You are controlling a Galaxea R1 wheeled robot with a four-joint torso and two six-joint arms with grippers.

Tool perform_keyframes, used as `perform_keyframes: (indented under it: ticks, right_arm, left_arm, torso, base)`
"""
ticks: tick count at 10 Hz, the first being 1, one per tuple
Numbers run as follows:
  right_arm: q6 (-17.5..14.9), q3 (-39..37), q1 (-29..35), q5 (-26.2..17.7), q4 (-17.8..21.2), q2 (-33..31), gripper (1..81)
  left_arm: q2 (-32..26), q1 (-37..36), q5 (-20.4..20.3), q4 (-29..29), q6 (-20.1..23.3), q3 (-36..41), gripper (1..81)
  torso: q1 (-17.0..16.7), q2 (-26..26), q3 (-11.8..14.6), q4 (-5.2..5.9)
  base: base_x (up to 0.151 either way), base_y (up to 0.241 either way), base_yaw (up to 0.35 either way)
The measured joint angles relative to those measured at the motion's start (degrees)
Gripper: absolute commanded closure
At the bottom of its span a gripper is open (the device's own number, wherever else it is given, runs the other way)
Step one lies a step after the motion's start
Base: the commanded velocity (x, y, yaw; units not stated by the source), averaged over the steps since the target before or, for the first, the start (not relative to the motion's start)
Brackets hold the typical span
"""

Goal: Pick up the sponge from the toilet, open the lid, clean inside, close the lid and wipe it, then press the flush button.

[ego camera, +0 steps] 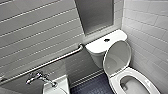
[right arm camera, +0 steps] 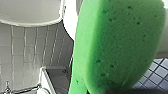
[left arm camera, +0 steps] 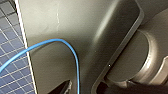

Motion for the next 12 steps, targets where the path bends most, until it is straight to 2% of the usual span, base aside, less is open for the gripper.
perform_keyframes:
  ticks: [2, 4, 6, 8, 10, 12]
  right_arm:
    - [-5.83, 0.90, 6.40, -4.27, 7.42, 0.11, 81.1]
    - [-9.40, 0.85, 13.29, -8.27, 12.74, 1.93, 81.1]
    - [-11.01, -1.68, 19.43, -12.73, 15.77, 5.47, 81.1]
    - [-12.08, -8.52, 25.15, -15.80, 20.02, 10.30, 81.1]
    - [-12.57, -15.47, 26.94, -17.81, 24.09, 14.63, 81.1]
    - [-12.71, -22.60, 29.81, -17.94, 29.28, 19.85, 81.1]
  left_arm:
    - [0.00, 0.00, -0.02, 0.00, 0.00, -0.02, 1.0]
    - [0.00, 0.00, -0.05, 0.00, 0.00, 0.00, 1.0]
    - [0.00, 0.00, -0.05, 0.00, 0.00, -0.02, 1.0]
    - [0.00, 0.00, -0.06, 0.00, 0.00, -0.02, 1.0]
    - [0.00, 0.00, -0.06, -0.02, -0.02, -0.02, 1.0]
    - [0.00, -0.02, -0.05, -0.02, 0.00, -0.02, 1.0]
  torso:
    - [0.00, 0.00, 0.00, 0.00]
    - [0.00, 0.00, 0.00, 0.00]
    - [0.00, 0.00, -0.02, 0.00]
    - [0.00, 0.00, -0.02, 0.00]
    - [0.00, 0.00, -0.02, 0.00]
    - [0.00, 0.00, -0.02, 0.00]
  base:
    - [0.000, 0.000, 0.000]
    - [0.000, 0.000, 0.000]
    - [0.000, 0.000, 0.000]
    - [0.000, 0.000, 0.000]
    - [0.000, 0.000, 0.000]
    - [0.000, 0.000, 0.000]
